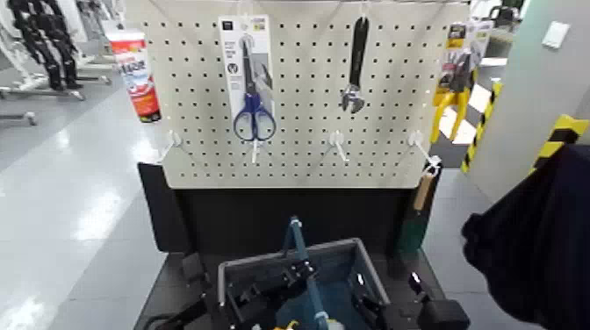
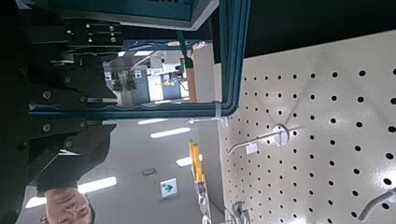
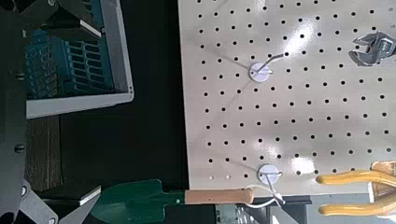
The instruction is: Grasp the handle of the crate.
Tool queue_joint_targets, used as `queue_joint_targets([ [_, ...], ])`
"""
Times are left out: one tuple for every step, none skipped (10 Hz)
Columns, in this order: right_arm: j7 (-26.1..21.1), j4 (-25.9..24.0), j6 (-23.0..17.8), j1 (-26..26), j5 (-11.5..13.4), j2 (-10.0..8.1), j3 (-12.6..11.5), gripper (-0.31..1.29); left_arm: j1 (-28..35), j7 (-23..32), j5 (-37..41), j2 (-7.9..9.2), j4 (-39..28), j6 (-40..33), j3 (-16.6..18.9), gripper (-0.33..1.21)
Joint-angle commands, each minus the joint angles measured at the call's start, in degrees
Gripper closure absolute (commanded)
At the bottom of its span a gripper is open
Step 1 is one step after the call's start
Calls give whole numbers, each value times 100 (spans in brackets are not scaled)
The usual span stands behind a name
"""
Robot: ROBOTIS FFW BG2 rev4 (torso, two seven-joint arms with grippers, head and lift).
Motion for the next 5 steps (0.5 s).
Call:
queue_joint_targets([
  [-10,-13,-6,9,45,0,9,15,45,7,21,-29,-15,-17,-9,117],
  [-10,-13,-6,0,45,0,9,15,54,7,39,-38,-15,-17,-18,117],
  [-10,-13,-6,0,45,0,9,15,54,7,48,-29,-15,-17,-27,117],
  [-10,-13,-6,0,54,0,9,15,54,16,65,-29,-15,-17,-35,117],
  [-10,-13,12,0,71,9,9,14,54,16,65,-29,-15,-17,-44,117],
])
